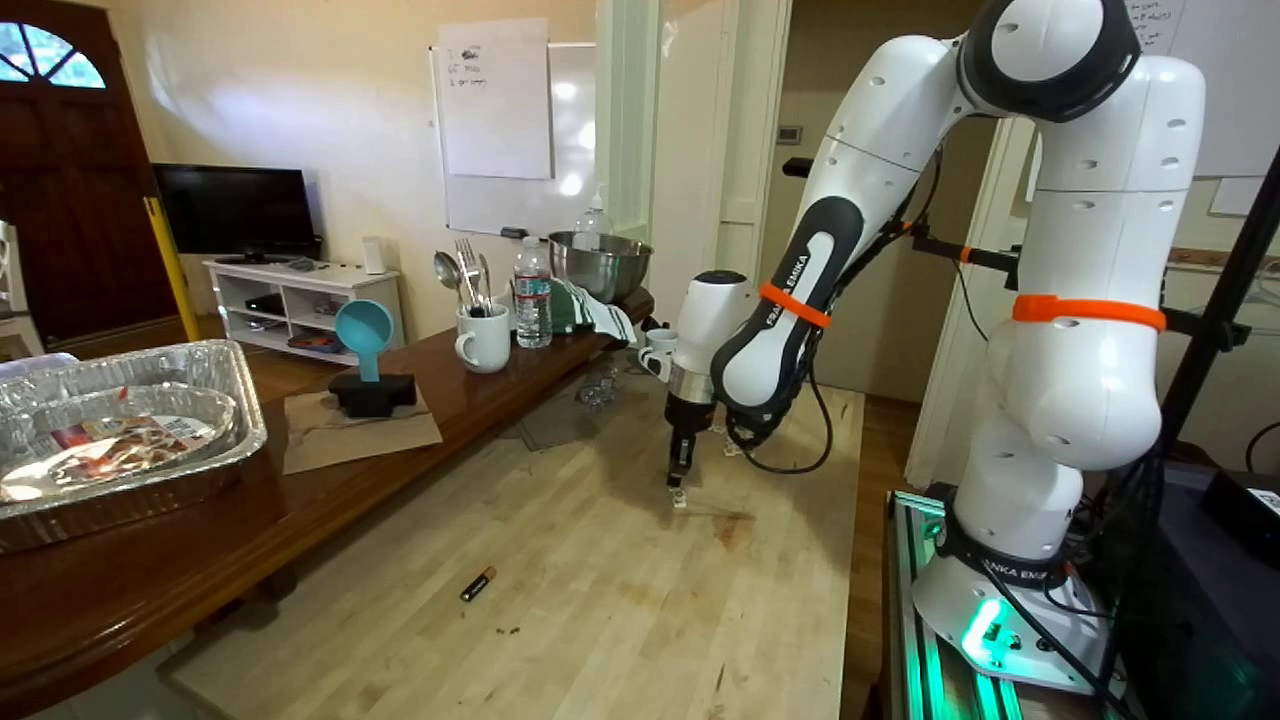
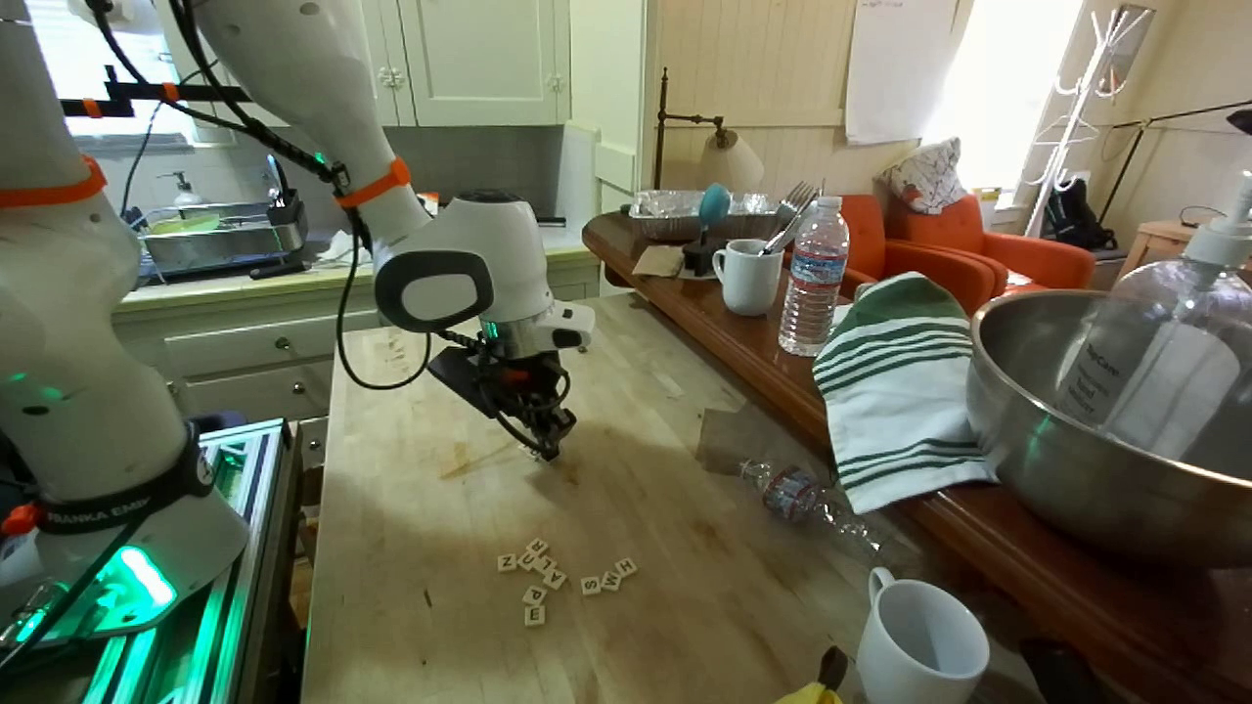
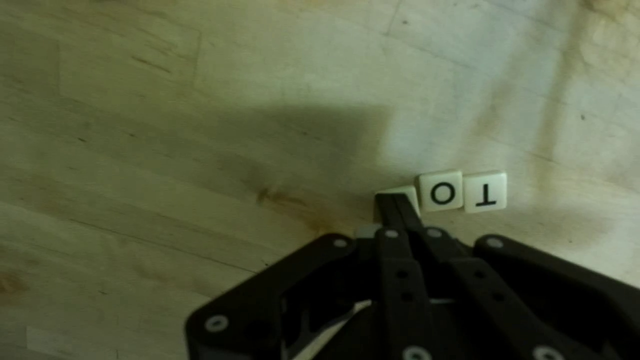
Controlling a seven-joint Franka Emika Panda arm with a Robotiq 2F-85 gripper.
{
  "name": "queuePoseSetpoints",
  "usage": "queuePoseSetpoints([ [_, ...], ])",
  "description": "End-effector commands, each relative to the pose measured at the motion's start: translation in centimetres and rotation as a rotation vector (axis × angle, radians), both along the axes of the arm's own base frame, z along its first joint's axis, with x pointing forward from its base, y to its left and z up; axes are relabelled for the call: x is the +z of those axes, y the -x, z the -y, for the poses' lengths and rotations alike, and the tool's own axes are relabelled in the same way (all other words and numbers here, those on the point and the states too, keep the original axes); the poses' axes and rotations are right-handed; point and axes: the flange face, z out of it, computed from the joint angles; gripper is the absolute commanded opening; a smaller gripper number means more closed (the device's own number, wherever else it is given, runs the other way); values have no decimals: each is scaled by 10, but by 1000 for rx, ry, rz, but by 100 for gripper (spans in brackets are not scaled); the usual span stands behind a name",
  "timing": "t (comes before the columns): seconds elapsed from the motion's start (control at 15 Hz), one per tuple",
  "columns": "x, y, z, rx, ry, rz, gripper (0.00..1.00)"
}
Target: Move the letter tiles to the left
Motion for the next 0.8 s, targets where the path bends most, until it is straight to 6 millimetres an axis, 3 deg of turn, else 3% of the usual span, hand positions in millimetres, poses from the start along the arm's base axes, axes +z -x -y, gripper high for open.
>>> queuePoseSetpoints([
  [0.0,-29,19,-3,-12,3,-107,0],
  [0.73,-28,21,-3,-5,4,-114,0],
])
